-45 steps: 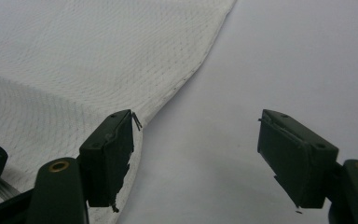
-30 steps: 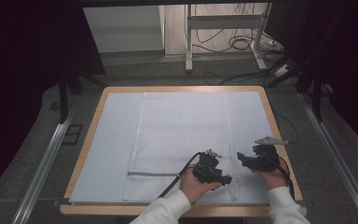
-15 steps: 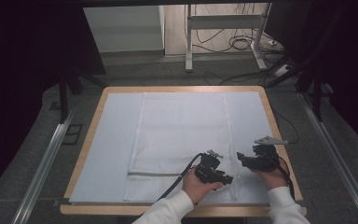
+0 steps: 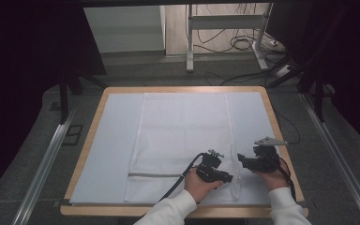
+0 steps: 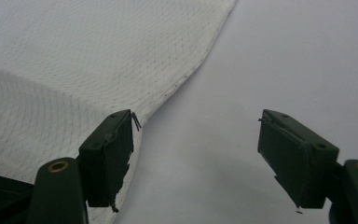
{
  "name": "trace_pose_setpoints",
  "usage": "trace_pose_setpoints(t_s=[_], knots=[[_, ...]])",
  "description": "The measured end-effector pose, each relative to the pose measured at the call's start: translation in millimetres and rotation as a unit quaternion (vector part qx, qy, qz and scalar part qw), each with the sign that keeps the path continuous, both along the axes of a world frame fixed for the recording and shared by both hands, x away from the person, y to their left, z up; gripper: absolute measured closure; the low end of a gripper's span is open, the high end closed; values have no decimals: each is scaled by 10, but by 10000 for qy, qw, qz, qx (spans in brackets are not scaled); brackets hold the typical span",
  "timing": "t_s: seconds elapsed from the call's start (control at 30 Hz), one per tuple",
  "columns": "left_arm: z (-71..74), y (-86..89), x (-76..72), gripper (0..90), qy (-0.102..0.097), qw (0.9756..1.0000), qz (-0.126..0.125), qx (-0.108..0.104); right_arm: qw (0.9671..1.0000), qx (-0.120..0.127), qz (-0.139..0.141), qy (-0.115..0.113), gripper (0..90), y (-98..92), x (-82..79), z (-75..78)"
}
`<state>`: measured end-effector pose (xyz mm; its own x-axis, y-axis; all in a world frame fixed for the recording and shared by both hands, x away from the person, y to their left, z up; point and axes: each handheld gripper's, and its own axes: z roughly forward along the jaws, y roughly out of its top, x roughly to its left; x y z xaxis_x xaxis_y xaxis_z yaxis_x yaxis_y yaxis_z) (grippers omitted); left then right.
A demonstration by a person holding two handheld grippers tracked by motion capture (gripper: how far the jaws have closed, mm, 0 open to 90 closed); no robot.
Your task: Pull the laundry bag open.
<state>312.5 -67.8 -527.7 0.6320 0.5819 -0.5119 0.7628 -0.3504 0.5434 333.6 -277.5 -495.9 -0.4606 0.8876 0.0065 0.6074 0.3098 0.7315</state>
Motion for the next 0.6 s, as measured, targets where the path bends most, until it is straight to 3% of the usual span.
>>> trace_pose_setpoints(t_s=[0.13, 0.6], knots=[[-18, 19, 24, 830, -27, 10000, -48, 23, 10000, -7, -3, 8, 261, -3, -3, 0], [-15, 33, -5, 870, -151, 9998, -162, -8, 10000, -42, 4, -5, 261, -14, -3, -4]])
